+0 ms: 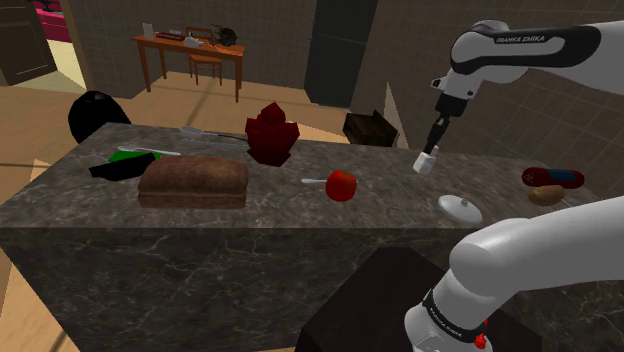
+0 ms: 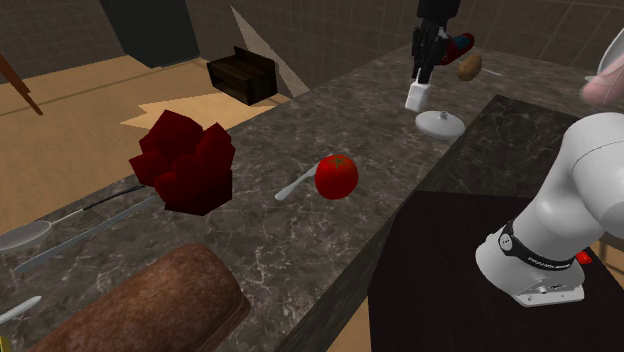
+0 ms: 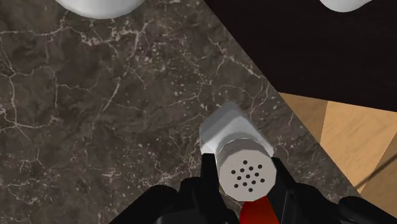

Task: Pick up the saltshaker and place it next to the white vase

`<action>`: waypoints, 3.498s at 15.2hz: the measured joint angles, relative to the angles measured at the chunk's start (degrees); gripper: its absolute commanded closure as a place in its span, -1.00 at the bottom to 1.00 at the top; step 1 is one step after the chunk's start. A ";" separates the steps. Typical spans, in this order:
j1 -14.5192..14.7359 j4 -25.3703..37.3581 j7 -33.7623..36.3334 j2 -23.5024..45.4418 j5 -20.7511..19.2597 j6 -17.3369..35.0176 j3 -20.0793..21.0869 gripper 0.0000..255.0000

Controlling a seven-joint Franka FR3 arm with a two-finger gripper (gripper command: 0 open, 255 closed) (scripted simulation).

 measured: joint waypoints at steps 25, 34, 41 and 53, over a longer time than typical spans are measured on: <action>-3.95 22.42 -41.46 20.38 -2.72 -0.17 -35.65 1.00; -8.02 30.46 -59.58 40.12 12.97 1.84 -45.39 1.00; -8.77 26.10 -60.83 41.79 14.60 6.87 -44.92 1.00; -11.33 20.16 -64.01 46.58 19.40 14.87 -42.73 1.00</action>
